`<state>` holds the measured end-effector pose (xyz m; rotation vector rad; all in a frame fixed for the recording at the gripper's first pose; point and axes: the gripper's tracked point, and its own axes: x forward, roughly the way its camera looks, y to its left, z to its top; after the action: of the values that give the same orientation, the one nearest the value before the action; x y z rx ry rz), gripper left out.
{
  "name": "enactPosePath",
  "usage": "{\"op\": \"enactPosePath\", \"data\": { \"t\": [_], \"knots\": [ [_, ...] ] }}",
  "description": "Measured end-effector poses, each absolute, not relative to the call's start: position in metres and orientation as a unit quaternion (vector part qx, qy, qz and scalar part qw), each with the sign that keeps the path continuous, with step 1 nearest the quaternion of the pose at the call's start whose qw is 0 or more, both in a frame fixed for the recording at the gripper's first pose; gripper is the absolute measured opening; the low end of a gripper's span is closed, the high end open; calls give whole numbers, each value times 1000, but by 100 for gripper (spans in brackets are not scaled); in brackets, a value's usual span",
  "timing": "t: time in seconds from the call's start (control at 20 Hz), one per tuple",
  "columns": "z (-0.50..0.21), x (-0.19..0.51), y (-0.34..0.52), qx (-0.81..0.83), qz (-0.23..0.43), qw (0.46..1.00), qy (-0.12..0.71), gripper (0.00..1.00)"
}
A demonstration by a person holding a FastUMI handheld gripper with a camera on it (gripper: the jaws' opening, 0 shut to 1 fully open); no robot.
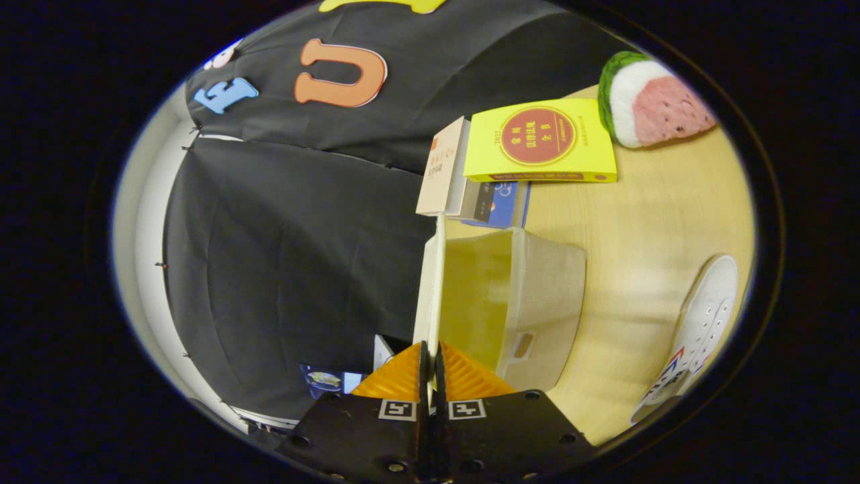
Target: Open the storage box then place both shoes into the box .Put the left shoe in first, then the right shoe, with the right side of both shoes facing outward in a uniform manner.
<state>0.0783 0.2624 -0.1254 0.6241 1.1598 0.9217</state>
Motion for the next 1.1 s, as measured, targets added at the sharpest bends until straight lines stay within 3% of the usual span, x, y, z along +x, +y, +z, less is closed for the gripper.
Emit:
{"op": "enactPosePath", "data": {
  "t": [0.45, 0.75, 0.8, 0.85, 1.0, 1.1],
  "knots": [
    [-47, 43, 376, 287, 461, 677, 498, 3],
    [-33, 14, 447, 286, 461, 670, 506, 4],
    [-33, 9, 457, 284, 464, 667, 509, 19],
    [-35, 3, 466, 283, 463, 663, 515, 24],
    [-41, -9, 480, 281, 457, 657, 530, 61],
    [-46, -11, 481, 272, 454, 658, 535, 64]
  ]
}}
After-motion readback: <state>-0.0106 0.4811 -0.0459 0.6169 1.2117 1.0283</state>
